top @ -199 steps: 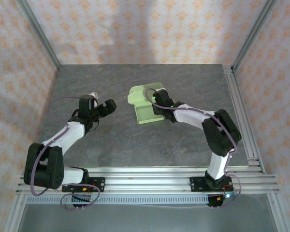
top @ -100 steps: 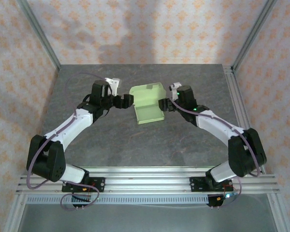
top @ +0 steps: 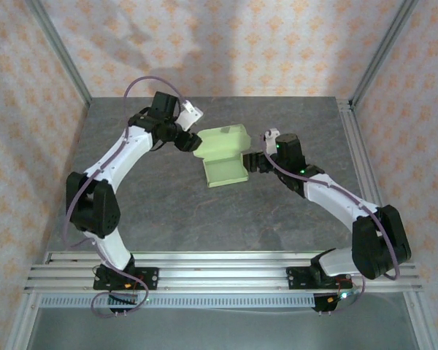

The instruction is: Fold the paper box

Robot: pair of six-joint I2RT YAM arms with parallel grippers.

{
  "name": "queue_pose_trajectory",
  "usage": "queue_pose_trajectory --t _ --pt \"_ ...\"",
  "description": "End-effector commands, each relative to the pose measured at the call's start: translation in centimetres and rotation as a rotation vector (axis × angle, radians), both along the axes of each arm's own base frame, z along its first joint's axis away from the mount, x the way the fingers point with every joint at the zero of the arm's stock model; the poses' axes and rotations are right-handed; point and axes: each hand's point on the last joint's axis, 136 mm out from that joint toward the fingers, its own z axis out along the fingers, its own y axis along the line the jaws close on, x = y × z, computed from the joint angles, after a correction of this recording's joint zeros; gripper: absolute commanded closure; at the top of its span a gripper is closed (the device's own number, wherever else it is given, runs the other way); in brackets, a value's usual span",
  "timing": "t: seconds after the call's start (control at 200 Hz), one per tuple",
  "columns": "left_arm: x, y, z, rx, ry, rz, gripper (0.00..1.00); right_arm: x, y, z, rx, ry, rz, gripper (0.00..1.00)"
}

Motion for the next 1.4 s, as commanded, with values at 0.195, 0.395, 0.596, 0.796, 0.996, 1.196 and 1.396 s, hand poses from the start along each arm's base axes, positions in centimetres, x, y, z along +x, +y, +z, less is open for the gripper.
queue_pose_trajectory --t 0.195,0.395,0.596,0.796,0.996,1.196,1.396 --pt "-0.2 0.2 -2.9 0.105 0.166 -0.151 0.53 0.1 0.0 0.5 0.026 -0.015 -0.016 0.16" --pt "0.4 0.3 -3.7 0.131 0.198 -0.184 0.65 0.1 -0.3 0.3 0.014 -0.01 -0.029 0.16" --pt "0.8 0.2 -4.1 0.136 0.219 -0.21 0.79 0.0 -0.3 0.5 0.024 -0.011 -0.033 0.16" --pt "0.7 -0.4 -4.4 0.114 0.247 -0.234 0.83 -0.1 -0.5 0.6 0.023 -0.012 -0.036 0.17" --pt "0.9 -0.6 -4.5 0.1 0.241 -0.238 0.78 -0.1 -0.3 0.4 0.02 -0.001 -0.029 0.17" --pt "1.4 -0.8 -4.7 0.095 0.24 -0.238 0.79 -0.1 -0.3 0.4 0.02 0.0 -0.027 0.17" --pt "1.8 -0.5 -4.2 0.107 0.223 -0.225 0.74 -0.3 -0.5 0.2 0.012 0.001 -0.034 0.17"
